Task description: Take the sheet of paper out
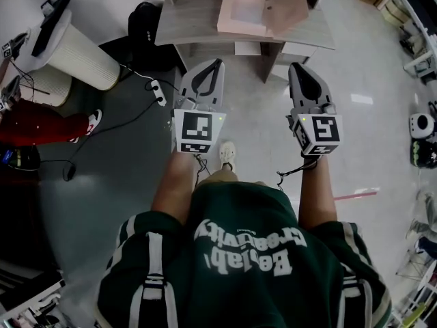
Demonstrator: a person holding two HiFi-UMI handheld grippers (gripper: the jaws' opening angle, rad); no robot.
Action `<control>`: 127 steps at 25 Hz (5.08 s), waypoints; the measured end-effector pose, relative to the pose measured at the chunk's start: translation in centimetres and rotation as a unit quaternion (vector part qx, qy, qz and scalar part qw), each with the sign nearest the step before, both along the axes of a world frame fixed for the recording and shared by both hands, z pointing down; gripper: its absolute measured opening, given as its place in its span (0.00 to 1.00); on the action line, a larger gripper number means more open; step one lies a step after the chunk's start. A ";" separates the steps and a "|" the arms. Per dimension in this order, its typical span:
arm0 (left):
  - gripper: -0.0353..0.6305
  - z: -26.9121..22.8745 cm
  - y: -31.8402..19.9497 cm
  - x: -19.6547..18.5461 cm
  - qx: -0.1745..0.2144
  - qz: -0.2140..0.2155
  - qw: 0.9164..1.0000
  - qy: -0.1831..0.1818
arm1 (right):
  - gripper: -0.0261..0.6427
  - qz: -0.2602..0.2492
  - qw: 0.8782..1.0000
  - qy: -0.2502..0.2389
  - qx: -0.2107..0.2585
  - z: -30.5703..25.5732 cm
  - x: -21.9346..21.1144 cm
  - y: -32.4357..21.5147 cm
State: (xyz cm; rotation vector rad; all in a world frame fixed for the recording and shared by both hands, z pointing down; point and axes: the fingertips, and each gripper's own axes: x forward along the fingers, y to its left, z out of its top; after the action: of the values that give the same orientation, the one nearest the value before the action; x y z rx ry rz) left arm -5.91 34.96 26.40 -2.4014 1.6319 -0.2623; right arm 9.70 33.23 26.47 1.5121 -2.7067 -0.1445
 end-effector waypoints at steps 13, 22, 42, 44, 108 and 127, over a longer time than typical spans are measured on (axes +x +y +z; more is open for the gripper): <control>0.08 -1.1 -15.6 -3.9 0.016 0.080 0.997 -0.017 | 0.09 0.026 0.999 -0.033 -0.007 -1.3 -5.3 -15.1; 0.08 -0.9 -20.1 -3.8 0.011 0.100 0.995 -0.020 | 0.09 0.033 0.999 -0.028 -0.021 0.2 -5.9 -19.5; 0.08 2.3 -38.6 -2.3 -0.009 0.095 0.995 -0.016 | 0.09 0.018 0.999 0.001 -0.027 3.0 -4.5 -38.4; 0.08 2.8 -41.9 -1.7 -0.013 0.095 0.995 -0.018 | 0.09 0.016 1.000 0.004 -0.025 3.2 -4.0 -42.1; 0.08 17.4 -75.8 -0.4 -0.121 0.111 0.986 -0.005 | 0.28 -0.025 0.818 -0.031 -0.573 43.1 -5.1 -69.9; 0.08 19.4 -75.6 -1.9 -0.143 0.098 0.985 0.000 | 0.26 -0.064 0.705 -0.228 -0.669 45.6 -8.6 -69.7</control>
State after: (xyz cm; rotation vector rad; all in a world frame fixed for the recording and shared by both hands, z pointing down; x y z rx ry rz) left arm -7.81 -40.63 45.81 -2.7494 1.4273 -0.4900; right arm 1.09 -36.48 72.12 0.8274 -1.9703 1.9103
